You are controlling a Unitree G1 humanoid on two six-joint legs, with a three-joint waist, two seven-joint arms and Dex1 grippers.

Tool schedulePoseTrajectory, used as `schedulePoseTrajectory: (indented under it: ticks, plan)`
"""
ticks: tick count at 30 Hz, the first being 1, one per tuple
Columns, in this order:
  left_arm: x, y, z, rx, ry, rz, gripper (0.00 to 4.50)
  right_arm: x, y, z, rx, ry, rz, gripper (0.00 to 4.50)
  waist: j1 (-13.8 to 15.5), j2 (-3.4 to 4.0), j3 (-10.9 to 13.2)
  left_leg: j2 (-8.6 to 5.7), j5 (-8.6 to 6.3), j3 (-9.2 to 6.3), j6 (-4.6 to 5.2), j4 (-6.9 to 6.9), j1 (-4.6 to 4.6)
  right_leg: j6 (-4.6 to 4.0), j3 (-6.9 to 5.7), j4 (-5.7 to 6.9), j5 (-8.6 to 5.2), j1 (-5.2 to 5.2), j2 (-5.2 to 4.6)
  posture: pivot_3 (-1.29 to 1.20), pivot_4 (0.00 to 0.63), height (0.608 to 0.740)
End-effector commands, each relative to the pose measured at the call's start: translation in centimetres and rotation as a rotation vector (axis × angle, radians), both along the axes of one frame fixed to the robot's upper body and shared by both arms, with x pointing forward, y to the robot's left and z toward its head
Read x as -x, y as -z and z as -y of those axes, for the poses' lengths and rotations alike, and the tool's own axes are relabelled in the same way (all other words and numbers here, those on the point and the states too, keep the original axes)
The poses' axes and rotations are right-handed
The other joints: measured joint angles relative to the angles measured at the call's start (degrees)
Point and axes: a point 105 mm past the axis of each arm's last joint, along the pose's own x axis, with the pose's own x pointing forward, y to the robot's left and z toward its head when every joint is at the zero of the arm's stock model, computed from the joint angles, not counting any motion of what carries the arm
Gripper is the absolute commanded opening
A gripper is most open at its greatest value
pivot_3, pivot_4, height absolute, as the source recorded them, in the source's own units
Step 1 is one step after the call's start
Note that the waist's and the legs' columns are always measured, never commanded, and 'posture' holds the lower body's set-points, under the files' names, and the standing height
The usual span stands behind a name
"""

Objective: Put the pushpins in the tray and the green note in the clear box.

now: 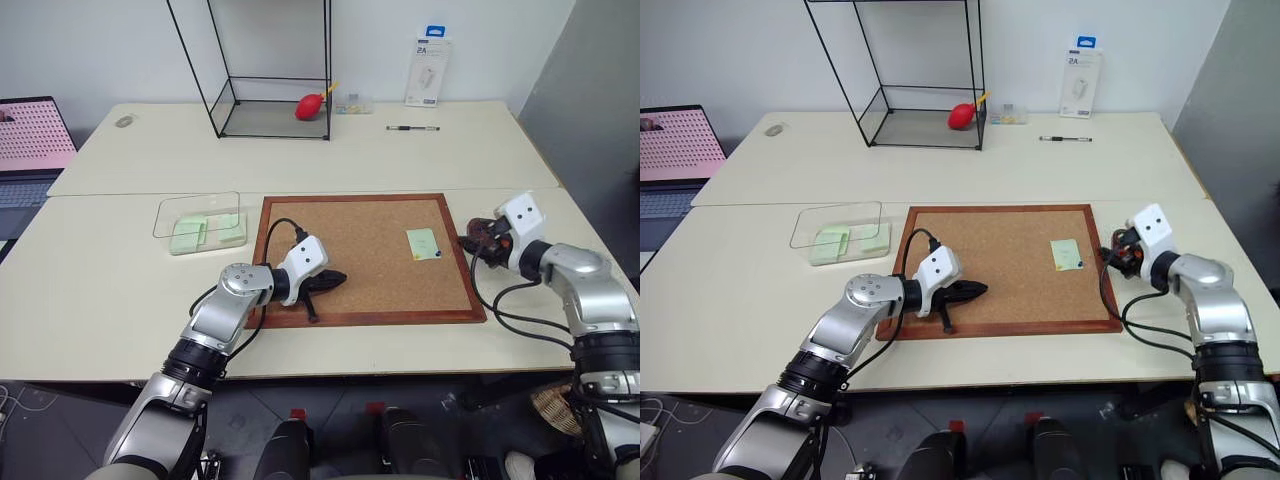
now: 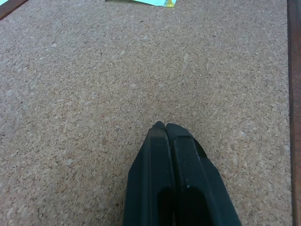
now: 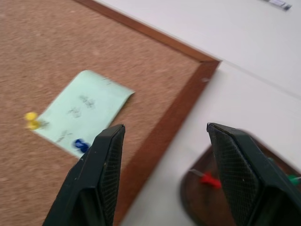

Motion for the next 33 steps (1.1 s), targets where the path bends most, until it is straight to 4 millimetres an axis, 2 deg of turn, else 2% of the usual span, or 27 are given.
schedulePoseTrajectory:
  ticks: [1,8,14,23,33]
  plan:
    - [0.4,2.4,-0.9,-0.068,-0.030,-0.065,0.00,0.1,-0.4,-1.5,-0.033,-0.029,0.026,2.95,0.0,0.00,0.0,0.00,0.00,-0.01,0.00,0.00,0.00,0.00,0.00,0.01,0.00,0.00,0.00,0.00,0.150,0.740]
    - [0.4,2.5,-0.9,-0.066,-0.036,-0.066,0.00,-0.2,0.3,-2.3,-0.039,-0.037,0.007,2.95,0.0,0.00,0.0,0.00,0.00,-0.01,0.00,0.01,0.00,0.01,-0.01,0.01,0.01,0.00,0.00,0.00,0.150,0.740]
    - [0.3,2.4,-1.0,-0.065,-0.042,-0.065,0.00,-0.6,0.5,-2.4,-0.039,-0.028,0.002,1.97,0.0,0.01,0.0,0.00,0.00,-0.01,0.00,0.01,0.00,0.01,-0.01,0.01,0.01,0.00,0.00,0.00,0.150,0.740]
    - [0.3,2.5,-1.1,-0.070,-0.045,-0.064,0.00,0.4,-0.4,-3.5,-0.085,-0.102,0.007,0.08,0.0,0.01,0.0,0.00,0.00,-0.02,0.00,0.02,0.00,0.01,-0.01,0.02,0.01,0.00,0.00,0.00,0.150,0.740]
    - [0.3,2.7,-1.2,-0.079,-0.042,-0.065,0.00,0.8,-2.2,-3.3,-0.139,-0.113,0.057,0.02,0.1,0.01,0.0,0.00,0.00,-0.04,0.00,0.00,-0.02,0.01,-0.02,0.00,0.00,-0.01,0.00,0.00,0.150,0.740]
